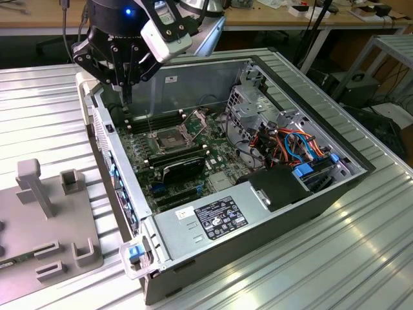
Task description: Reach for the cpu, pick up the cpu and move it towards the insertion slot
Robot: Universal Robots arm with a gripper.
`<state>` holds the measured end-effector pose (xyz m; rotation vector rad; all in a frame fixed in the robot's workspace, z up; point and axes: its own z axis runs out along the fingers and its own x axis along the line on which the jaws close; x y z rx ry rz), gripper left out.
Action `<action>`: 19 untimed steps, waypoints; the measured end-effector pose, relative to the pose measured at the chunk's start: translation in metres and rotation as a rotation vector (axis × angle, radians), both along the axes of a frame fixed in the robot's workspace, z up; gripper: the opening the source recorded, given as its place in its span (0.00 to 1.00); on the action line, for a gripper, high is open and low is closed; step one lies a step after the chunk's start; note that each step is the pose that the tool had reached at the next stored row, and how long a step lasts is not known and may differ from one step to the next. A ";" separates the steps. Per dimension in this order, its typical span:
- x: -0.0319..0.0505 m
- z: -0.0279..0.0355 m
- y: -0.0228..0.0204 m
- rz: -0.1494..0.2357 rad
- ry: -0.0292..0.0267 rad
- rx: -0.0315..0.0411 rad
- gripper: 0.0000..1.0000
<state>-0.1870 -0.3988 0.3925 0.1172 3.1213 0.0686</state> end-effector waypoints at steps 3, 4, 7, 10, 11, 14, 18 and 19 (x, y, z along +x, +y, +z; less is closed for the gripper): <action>-0.0018 0.0000 0.0000 0.000 0.0003 0.0000 0.11; -0.0025 -0.0001 0.0000 0.000 0.0003 0.0000 0.11; -0.0041 -0.0001 0.0000 0.000 0.0010 0.0000 0.11; -0.0054 -0.0002 0.0000 0.000 0.0013 0.0000 0.11; -0.0058 -0.0002 0.0000 0.000 0.0015 0.0000 0.11; -0.0070 -0.0002 0.0000 0.000 0.0020 0.0000 0.11; -0.0095 -0.0003 0.0000 0.000 0.0022 0.0000 0.11; -0.0103 -0.0003 0.0000 0.000 0.0023 0.0000 0.11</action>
